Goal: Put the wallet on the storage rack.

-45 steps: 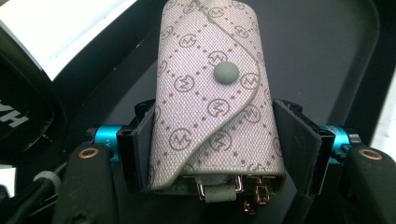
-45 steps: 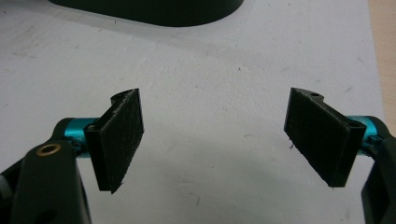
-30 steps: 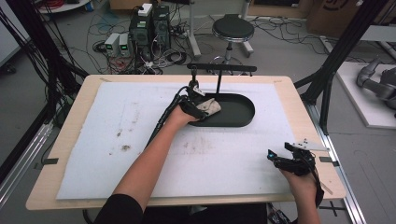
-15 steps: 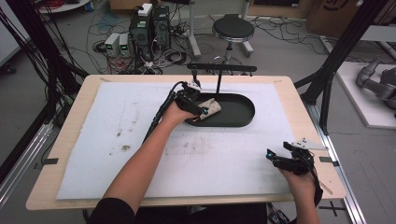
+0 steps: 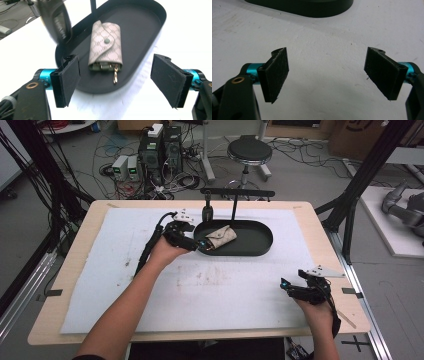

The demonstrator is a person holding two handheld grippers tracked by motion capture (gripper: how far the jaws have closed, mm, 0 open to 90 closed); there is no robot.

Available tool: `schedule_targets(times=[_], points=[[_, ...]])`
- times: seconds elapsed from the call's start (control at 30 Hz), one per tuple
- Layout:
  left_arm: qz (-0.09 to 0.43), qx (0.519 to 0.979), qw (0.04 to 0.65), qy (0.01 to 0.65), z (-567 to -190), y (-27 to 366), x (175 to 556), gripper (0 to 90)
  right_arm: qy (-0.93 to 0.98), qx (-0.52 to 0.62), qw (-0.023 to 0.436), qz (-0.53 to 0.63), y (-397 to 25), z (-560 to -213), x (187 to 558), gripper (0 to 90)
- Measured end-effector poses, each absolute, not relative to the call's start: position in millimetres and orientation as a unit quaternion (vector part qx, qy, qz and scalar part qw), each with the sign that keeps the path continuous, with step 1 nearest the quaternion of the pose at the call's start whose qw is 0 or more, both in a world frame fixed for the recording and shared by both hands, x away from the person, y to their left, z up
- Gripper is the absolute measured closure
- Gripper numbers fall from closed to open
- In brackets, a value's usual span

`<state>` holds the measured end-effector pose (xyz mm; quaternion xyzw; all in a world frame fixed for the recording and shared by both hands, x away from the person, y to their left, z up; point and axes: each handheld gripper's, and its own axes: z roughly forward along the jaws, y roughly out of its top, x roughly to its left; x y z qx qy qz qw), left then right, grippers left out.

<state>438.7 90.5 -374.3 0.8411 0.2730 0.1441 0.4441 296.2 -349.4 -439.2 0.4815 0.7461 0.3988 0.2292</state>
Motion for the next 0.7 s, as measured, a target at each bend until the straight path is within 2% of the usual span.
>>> schedule_targets(times=[0.27,0.7], points=[[0.162,0.825,0.473,0.263,-365.3,121.2,404.2,23.6,0.747,0.478,0.229,0.402,-345.3,-437.7,299.7,20.3],[0.177,0.792,0.506,0.292,-392.5,177.4,352.0,23.4,0.748,0.472,0.224,0.409,-341.3,-437.0,305.8,20.3]])
